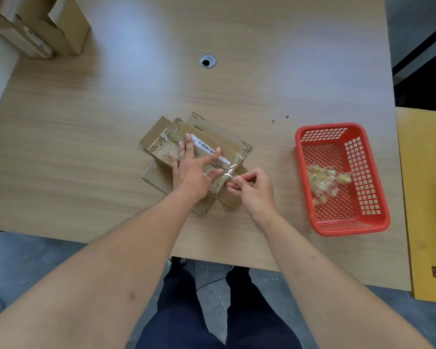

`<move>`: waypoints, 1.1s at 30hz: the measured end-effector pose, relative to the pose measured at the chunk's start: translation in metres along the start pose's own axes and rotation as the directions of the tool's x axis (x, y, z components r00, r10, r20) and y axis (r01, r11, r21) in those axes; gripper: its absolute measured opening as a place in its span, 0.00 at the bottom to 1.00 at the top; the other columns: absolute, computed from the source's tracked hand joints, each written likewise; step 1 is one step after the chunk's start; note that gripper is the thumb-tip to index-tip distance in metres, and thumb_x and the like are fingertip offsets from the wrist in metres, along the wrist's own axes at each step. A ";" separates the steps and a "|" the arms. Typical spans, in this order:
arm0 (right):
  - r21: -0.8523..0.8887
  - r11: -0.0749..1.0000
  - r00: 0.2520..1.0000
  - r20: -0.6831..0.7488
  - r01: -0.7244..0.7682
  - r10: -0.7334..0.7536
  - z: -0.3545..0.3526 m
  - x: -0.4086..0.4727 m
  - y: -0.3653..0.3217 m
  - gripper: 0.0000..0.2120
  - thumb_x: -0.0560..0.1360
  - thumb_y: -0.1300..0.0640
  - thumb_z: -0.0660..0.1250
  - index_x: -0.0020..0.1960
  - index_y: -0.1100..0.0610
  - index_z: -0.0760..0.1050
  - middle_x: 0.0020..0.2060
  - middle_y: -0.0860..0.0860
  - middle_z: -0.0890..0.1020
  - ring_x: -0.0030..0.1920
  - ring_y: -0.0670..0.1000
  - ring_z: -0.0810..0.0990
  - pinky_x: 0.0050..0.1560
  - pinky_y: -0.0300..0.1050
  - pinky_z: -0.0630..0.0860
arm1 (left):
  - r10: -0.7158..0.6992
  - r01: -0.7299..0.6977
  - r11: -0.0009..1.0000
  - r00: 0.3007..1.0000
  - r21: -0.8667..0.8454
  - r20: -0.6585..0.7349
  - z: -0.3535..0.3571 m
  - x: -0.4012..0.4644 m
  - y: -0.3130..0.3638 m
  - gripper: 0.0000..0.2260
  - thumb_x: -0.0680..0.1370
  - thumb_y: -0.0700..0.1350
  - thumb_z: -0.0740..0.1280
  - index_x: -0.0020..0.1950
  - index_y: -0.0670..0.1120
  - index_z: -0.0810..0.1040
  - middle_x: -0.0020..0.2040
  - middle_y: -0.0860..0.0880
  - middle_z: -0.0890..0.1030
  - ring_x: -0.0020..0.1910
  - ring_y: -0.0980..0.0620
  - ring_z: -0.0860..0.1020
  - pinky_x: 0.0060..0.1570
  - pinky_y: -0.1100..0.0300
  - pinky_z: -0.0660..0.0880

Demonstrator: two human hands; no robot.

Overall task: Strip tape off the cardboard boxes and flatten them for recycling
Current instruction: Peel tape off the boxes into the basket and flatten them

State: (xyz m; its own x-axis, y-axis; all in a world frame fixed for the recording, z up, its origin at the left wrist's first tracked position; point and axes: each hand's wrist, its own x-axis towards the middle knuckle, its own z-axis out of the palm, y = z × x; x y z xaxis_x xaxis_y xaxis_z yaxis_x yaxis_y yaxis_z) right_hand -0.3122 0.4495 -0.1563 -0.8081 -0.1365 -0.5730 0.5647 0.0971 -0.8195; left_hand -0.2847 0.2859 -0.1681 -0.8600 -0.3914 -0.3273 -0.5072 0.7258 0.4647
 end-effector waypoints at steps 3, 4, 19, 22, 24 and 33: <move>0.036 0.998 0.999 -0.008 0.049 -0.049 -0.013 0.001 -0.008 0.08 0.83 0.69 0.62 0.47 0.60 0.68 0.45 0.59 0.79 0.46 0.57 0.88 0.49 0.51 0.85 | 0.006 -0.006 1.000 1.000 -0.004 -0.004 -0.001 0.001 0.000 0.22 0.78 0.60 0.70 0.71 0.70 0.71 0.83 0.46 0.38 0.82 0.44 0.39 0.76 0.45 0.32; -0.025 0.996 0.996 0.004 0.086 -0.086 -0.017 0.003 -0.010 0.07 0.82 0.68 0.64 0.47 0.61 0.69 0.44 0.58 0.79 0.45 0.56 0.88 0.49 0.52 0.85 | 0.007 -0.007 1.000 1.000 -0.006 -0.008 -0.001 0.001 -0.001 0.22 0.78 0.60 0.70 0.71 0.70 0.71 0.83 0.46 0.38 0.82 0.44 0.39 0.76 0.45 0.32; -0.798 0.172 0.651 0.325 0.578 -0.686 0.007 0.030 -0.004 0.08 0.68 0.69 0.73 0.40 0.61 0.75 0.41 0.55 0.76 0.32 0.59 0.75 0.26 0.44 0.69 | -0.041 0.042 0.999 0.999 -0.034 0.036 -0.008 0.001 0.007 0.23 0.76 0.60 0.72 0.70 0.70 0.72 0.83 0.47 0.38 0.82 0.46 0.39 0.74 0.48 0.30; -0.750 0.197 0.667 0.396 0.631 -0.631 0.004 0.028 0.004 0.02 0.73 0.65 0.73 0.42 0.63 0.81 0.43 0.56 0.78 0.37 0.60 0.79 0.33 0.48 0.75 | -0.026 0.026 1.000 1.000 -0.015 0.018 -0.006 0.000 0.005 0.23 0.77 0.60 0.71 0.71 0.70 0.72 0.83 0.47 0.39 0.82 0.45 0.39 0.74 0.48 0.30; -0.704 0.295 0.704 0.399 0.646 -0.587 0.000 0.025 0.004 0.03 0.76 0.63 0.72 0.47 0.61 0.85 0.46 0.55 0.80 0.41 0.56 0.80 0.41 0.47 0.77 | -0.017 0.017 1.000 1.000 -0.007 0.019 -0.005 0.000 0.004 0.23 0.77 0.60 0.71 0.71 0.69 0.72 0.83 0.47 0.39 0.82 0.45 0.39 0.74 0.48 0.31; -0.812 0.522 0.943 0.099 0.261 -0.317 0.004 0.021 -0.029 0.12 0.75 0.50 0.75 0.58 0.43 0.84 0.47 0.45 0.84 0.48 0.48 0.81 0.48 0.41 0.75 | 0.160 -0.178 0.942 0.983 0.286 0.086 -0.007 -0.009 0.008 0.26 0.84 0.61 0.58 0.81 0.60 0.58 0.82 0.37 0.43 0.82 0.39 0.42 0.80 0.45 0.44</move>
State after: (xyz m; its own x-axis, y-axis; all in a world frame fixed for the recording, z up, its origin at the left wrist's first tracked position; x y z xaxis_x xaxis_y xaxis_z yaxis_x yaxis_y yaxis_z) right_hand -0.3448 0.4394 -0.1441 -0.9247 -0.2570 -0.2808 -0.0517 0.8155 -0.5764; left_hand -0.2813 0.2910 -0.1560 -0.9219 -0.2205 -0.3185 -0.3089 0.9146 0.2609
